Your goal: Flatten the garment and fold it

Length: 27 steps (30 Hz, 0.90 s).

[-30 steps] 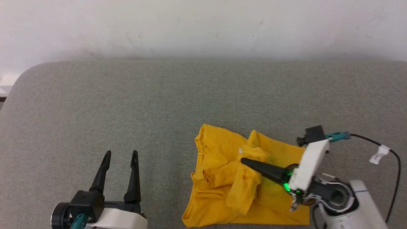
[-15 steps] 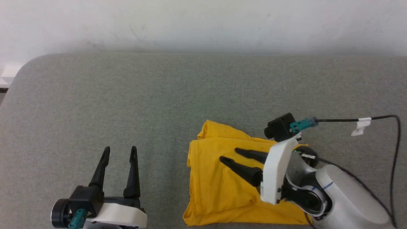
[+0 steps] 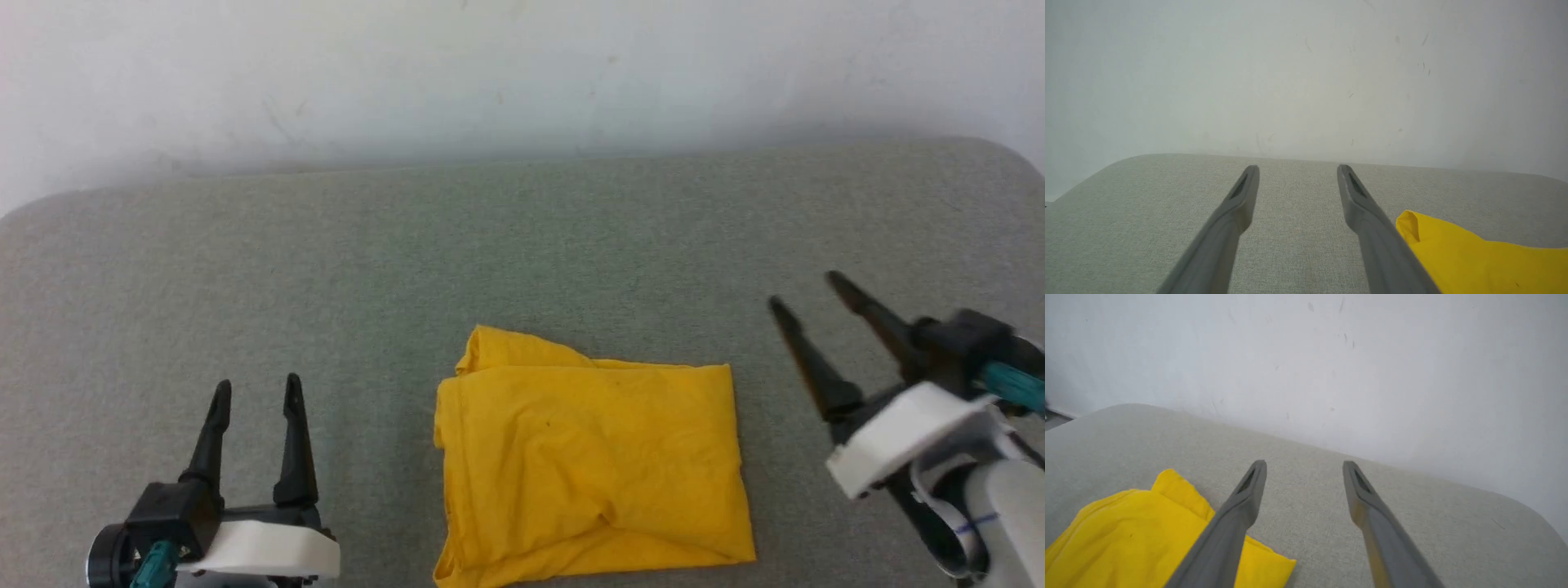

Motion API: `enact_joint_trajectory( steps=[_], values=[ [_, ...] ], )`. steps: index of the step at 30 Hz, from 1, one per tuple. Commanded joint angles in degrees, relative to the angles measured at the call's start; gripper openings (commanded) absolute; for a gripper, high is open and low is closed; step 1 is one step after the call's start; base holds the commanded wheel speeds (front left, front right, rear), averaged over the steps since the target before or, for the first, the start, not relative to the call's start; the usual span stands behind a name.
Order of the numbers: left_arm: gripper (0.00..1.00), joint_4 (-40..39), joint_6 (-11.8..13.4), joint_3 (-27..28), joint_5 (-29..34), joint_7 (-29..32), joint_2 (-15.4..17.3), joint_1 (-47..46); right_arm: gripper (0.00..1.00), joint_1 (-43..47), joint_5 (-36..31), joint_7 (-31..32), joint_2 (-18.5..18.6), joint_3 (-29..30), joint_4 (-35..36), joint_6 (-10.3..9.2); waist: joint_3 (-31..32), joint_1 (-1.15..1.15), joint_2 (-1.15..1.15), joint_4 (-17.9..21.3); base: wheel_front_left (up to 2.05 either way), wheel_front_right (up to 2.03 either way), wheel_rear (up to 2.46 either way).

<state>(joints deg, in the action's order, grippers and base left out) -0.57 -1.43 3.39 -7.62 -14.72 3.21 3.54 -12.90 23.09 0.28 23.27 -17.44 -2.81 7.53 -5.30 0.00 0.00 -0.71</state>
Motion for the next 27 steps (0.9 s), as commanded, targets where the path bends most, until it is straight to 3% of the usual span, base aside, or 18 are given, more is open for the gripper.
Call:
enact_joint_trajectory(
  steps=[1, 8, 15, 21, 27],
  values=[
    [1.00, -0.15, 0.21, 0.44, -0.49, -0.28, -0.17, 0.65, 1.00, 1.56, -0.72, -1.12, -0.86, 1.49, 0.86, -0.04, 0.74, 0.00, 0.00, 1.27, 0.00, 0.00, 0.00],
    [1.00, 0.13, 0.04, 2.33, -0.93, -0.28, -0.20, 2.26, 1.00, 11.79, -4.83, -5.58, -8.52, 16.49, 8.49, -0.04, 1.28, 0.00, 0.00, 3.58, 0.00, 0.00, 0.00],
    [1.00, 1.89, -0.18, 2.74, -1.06, -0.28, -0.22, 3.34, 1.00, 17.05, -3.18, -3.92, -13.53, 22.40, 10.93, -0.04, 1.66, 0.00, 0.00, 4.68, 0.00, 0.00, 0.00],
    [1.00, 2.66, -0.18, 2.90, -1.60, -0.28, -0.25, 4.13, 1.00, 16.28, 6.63, 5.10, -12.19, 27.55, 5.04, -0.04, 1.83, 0.00, 0.00, 4.15, 0.00, 0.00, 0.00],
    [1.00, 3.11, -0.43, 2.44, -1.94, -0.28, -0.27, 3.98, 1.00, 13.77, 20.11, 24.06, -7.69, 31.52, -6.59, -0.04, 1.55, 0.00, 0.00, 1.81, 0.00, 0.00, 0.00]
  ],
)
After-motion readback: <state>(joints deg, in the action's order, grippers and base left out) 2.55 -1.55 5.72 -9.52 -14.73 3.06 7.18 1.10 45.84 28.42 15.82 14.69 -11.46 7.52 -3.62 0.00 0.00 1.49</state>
